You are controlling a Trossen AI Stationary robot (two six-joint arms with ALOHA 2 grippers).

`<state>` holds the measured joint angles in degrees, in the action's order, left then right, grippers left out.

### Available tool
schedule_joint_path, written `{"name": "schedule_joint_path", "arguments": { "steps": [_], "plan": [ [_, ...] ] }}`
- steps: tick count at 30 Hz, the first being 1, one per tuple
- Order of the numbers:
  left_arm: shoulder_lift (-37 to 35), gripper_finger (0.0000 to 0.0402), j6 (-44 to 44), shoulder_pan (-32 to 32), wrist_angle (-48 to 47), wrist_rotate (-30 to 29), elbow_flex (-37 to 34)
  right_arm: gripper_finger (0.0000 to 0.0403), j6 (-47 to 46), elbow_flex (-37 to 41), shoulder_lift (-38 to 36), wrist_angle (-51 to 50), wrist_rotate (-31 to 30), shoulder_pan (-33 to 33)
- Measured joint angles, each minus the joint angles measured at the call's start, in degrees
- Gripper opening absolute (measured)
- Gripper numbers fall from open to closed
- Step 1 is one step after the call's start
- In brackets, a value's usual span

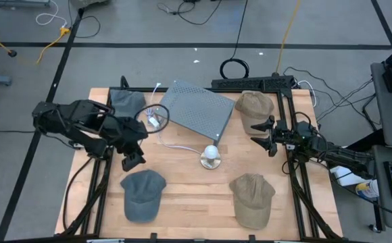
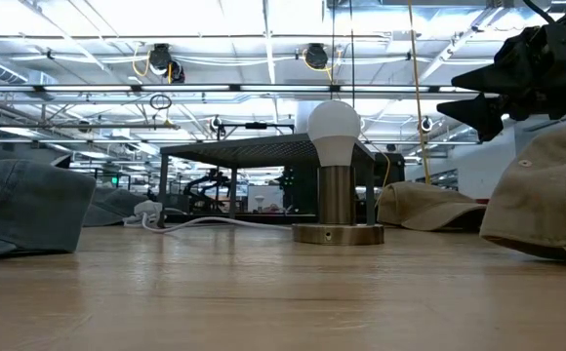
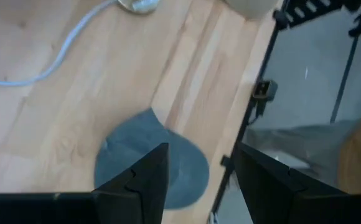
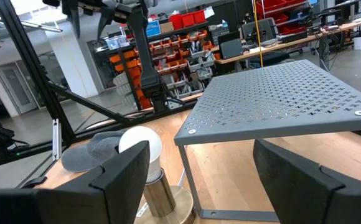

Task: Pick & Place hat
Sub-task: Put the top gray cap on the shelf

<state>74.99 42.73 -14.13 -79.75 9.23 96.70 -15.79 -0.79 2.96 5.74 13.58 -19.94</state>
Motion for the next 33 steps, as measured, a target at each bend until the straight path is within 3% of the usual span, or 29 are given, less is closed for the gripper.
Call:
{"name": "schedule_joint_path", "arguments": {
  "steps": [8, 12, 24, 33],
  "plan": [
    [6.57, 0.0182, -0.16, -2.02, -10.0, 2.86, 8.34, 0.0279, 0.0, 0.01, 0.0, -0.02, 0.0, 0.0],
    [7.4, 0.0182, -0.09, -2.44, -10.24, 2.41, 8.97, 0.0279, 0.0, -0.01, 0.0, -0.02, 0.0, 0.01],
    [9.09, 0.0182, -3.31, -0.17, -10.12, -8.92, 8.07, 0.0279, 0.0, 0.0, 0.01, 0.0, 0.0, 0.01],
    [8.74, 0.0182, -9.95, 8.32, -10.2, -15.77, 3.01, 0.0279, 0.0, 0.01, 0.02, 0.0, 0.01, 0.0]
  ]
}}
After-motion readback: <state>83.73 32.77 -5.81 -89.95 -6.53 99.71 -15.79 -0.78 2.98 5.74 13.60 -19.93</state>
